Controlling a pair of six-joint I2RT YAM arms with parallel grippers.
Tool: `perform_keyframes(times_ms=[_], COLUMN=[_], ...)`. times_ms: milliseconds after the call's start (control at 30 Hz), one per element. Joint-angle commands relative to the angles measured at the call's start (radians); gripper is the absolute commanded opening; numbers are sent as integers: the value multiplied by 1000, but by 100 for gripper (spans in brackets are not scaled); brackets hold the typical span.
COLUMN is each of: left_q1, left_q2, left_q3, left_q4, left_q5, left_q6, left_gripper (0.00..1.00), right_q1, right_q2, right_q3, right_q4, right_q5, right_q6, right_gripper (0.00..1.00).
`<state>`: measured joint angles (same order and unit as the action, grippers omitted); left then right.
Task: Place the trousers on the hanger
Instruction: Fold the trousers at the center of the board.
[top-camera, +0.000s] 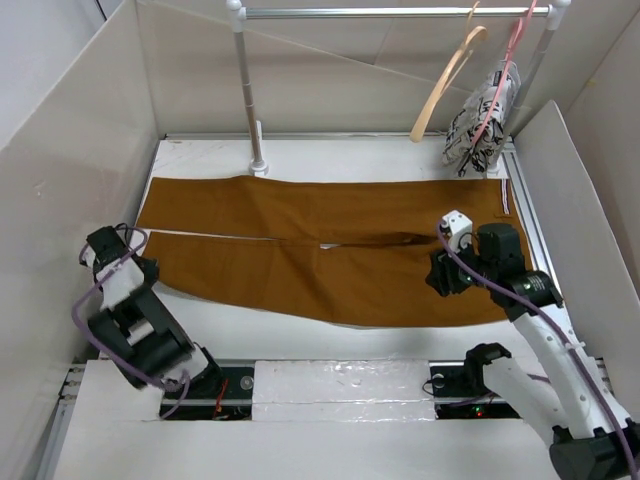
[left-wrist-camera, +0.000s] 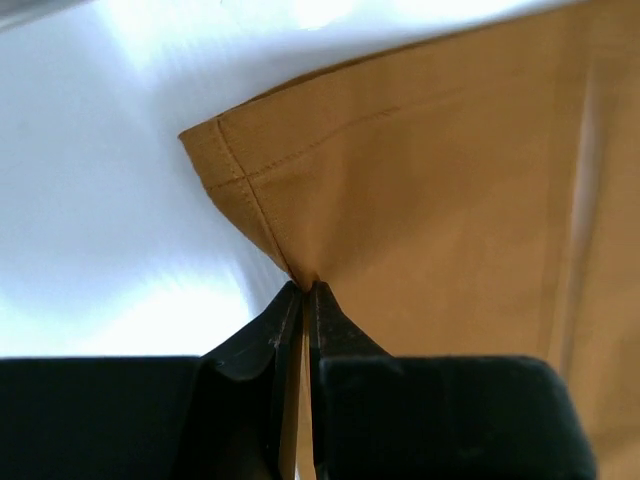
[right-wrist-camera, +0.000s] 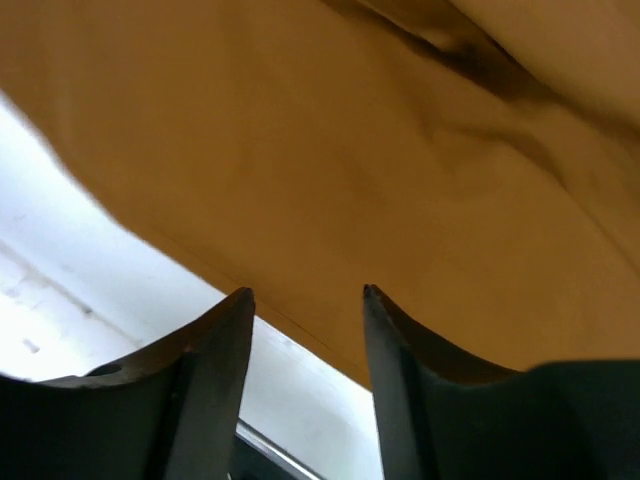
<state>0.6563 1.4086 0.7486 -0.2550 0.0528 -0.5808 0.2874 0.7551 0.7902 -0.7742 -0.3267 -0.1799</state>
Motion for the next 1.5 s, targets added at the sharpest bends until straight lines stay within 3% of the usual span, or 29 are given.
perform_keyframes(times_ms=[0, 133, 267, 367, 400, 567, 633, 767, 833, 900, 1067, 1267, 1400, 1433, 1467], left_q1=[0, -29, -29, -40, -40, -157, -201, -296, -307, -307, -316, -316, -294, -294, -285], left_q2=[-245, -391, -467, -496, -499, -522, -551, -589, -605, -608, -603, -547, -499, -494, -490], left_q3=[73, 133, 83, 89, 97, 139, 144, 138, 120, 106, 89, 83, 94, 89, 86], left_q4=[-145, -283, -342, -317, -307, -212, -185, -170, -156, -152, -135, -84, -96, -96, -93], left_q5=[-17, -96, -107, -61, 17, 146, 206, 211, 199, 180, 148, 122, 41, 29, 13], left_q6=[42, 16, -7, -13, -17, -66, -102, -122, -111, -99, -83, -106, -114, -116, -117], left_gripper=[0, 0, 0, 0, 0, 0, 0, 0, 0, 0, 0, 0, 0, 0, 0], right_q1=[-74, -105, -105, -155, -186, -512, -608, -931, -1002, -1045, -1056, -1068, -1068, -1068, -1068], right_q2=[13, 69, 119, 157, 170, 283, 320, 403, 447, 478, 604, 598, 644, 676, 688], right_q3=[-5, -49, -14, 47, 50, -8, -19, -5, 3, -8, -34, -91, -83, -77, -65], right_q4=[-85, -88, -122, -163, -154, -79, -77, -56, -53, -11, 78, 153, 154, 159, 161], right_q5=[52, 72, 109, 202, 219, 195, 284, 321, 321, 383, 338, 345, 354, 363, 368], right_q6=[0, 40, 80, 98, 105, 177, 232, 241, 253, 254, 231, 284, 296, 292, 293], right_gripper=[54, 57, 54, 51, 51, 51, 51, 52, 52, 55, 57, 56, 42, 34, 18])
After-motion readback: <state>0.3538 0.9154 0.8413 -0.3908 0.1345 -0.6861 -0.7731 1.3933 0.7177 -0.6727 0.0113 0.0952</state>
